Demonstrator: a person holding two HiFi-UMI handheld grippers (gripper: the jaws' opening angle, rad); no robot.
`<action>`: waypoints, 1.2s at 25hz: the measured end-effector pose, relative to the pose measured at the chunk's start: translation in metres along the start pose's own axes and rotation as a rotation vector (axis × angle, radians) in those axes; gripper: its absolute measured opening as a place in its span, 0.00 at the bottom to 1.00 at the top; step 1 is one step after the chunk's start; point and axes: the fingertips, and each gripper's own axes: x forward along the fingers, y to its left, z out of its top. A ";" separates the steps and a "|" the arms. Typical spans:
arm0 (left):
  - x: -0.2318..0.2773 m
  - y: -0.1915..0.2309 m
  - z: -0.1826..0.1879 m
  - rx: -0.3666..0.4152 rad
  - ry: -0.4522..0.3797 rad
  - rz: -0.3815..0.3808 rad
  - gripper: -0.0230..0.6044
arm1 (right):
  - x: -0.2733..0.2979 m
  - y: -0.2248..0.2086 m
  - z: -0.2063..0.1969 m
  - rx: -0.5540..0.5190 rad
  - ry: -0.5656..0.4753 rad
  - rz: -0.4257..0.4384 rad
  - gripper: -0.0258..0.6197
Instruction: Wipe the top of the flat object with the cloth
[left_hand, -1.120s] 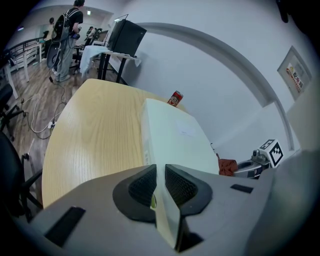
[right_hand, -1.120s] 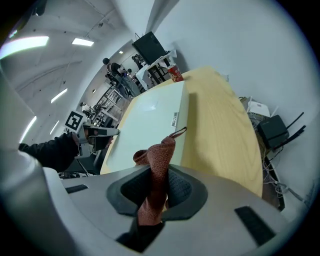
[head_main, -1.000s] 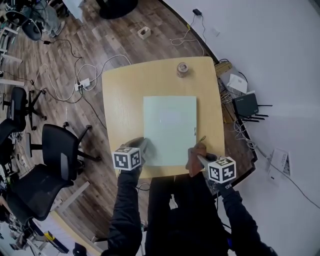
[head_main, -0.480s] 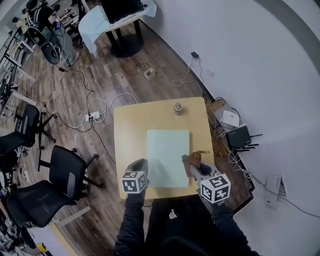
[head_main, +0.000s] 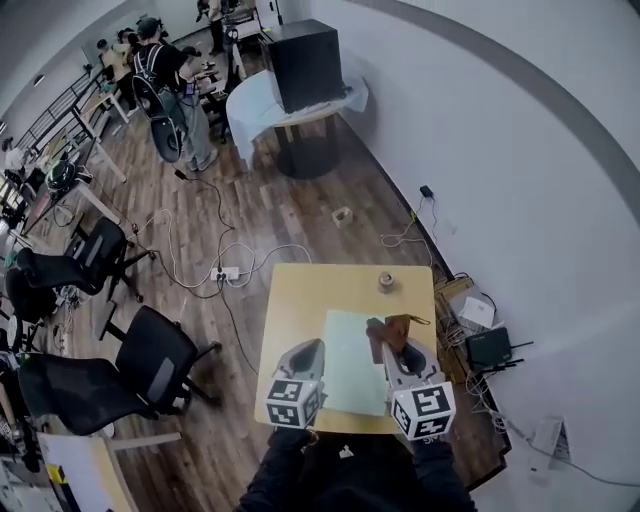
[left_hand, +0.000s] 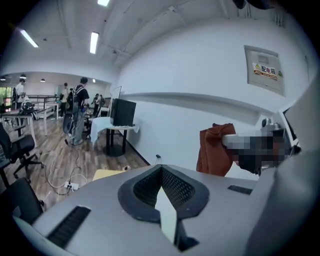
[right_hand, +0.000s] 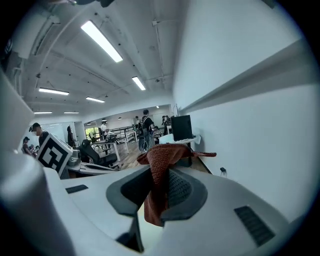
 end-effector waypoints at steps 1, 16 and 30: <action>-0.007 -0.003 0.012 0.011 -0.028 0.003 0.09 | -0.002 0.005 0.011 -0.010 -0.023 0.004 0.16; -0.057 -0.042 0.123 0.131 -0.270 -0.022 0.09 | -0.030 0.031 0.110 -0.067 -0.252 0.017 0.15; -0.055 -0.049 0.139 0.167 -0.272 -0.043 0.09 | -0.031 0.024 0.115 -0.056 -0.247 0.000 0.15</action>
